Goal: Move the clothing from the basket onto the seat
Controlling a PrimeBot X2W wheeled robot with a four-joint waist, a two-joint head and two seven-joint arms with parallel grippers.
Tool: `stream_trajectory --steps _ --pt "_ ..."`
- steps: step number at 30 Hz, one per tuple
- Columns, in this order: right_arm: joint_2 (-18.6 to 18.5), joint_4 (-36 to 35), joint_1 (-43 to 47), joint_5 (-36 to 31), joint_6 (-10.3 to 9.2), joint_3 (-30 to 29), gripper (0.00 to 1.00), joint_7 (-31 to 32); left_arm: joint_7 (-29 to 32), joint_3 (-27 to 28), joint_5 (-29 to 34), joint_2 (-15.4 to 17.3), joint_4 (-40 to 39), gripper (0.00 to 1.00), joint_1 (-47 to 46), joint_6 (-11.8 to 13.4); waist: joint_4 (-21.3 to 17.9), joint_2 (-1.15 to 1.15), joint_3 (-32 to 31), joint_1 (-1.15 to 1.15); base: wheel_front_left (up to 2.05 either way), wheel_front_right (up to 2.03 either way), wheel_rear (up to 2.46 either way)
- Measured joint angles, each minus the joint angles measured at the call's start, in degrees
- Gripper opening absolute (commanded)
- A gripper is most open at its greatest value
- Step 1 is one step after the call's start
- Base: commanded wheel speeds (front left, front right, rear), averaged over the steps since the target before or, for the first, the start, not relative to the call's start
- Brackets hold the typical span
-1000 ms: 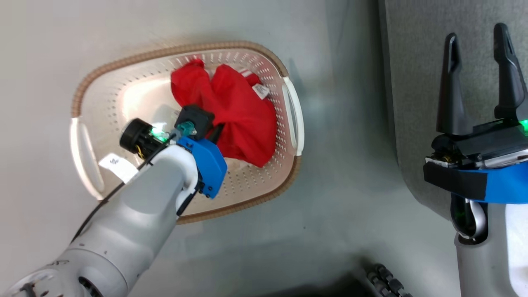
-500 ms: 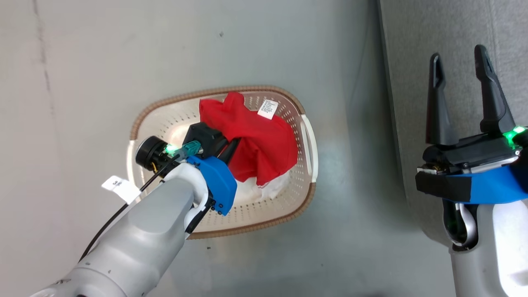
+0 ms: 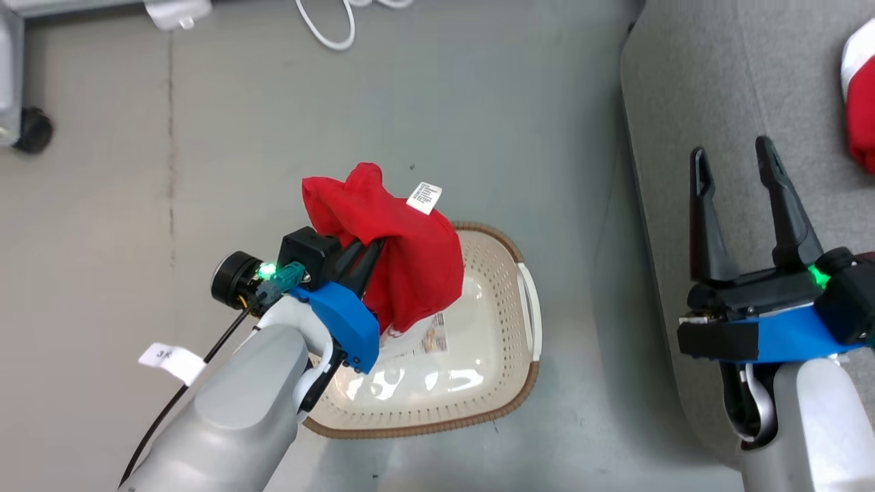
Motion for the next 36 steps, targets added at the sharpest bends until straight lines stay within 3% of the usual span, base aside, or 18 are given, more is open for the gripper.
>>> stream_trajectory --steps 8,18,36 --pt "0.0 1.3 2.6 0.8 0.0 0.7 1.0 0.0 0.0 6.0 6.1 0.1 -5.3 0.0 4.1 0.0 0.8 0.0 -6.5 -0.01 0.0 0.0 0.0" --pt "0.0 2.4 5.3 1.9 0.0 1.0 1.0 0.0 0.0 10.7 8.6 0.0 -13.3 0.0 5.6 0.0 1.6 0.0 -12.9 0.0 0.0 0.0 0.0" --pt "0.0 3.1 8.6 3.1 0.0 1.3 1.0 0.0 0.0 7.4 10.4 0.1 -23.4 0.0 2.1 0.0 1.9 0.0 -18.6 0.0 0.0 0.0 0.0"
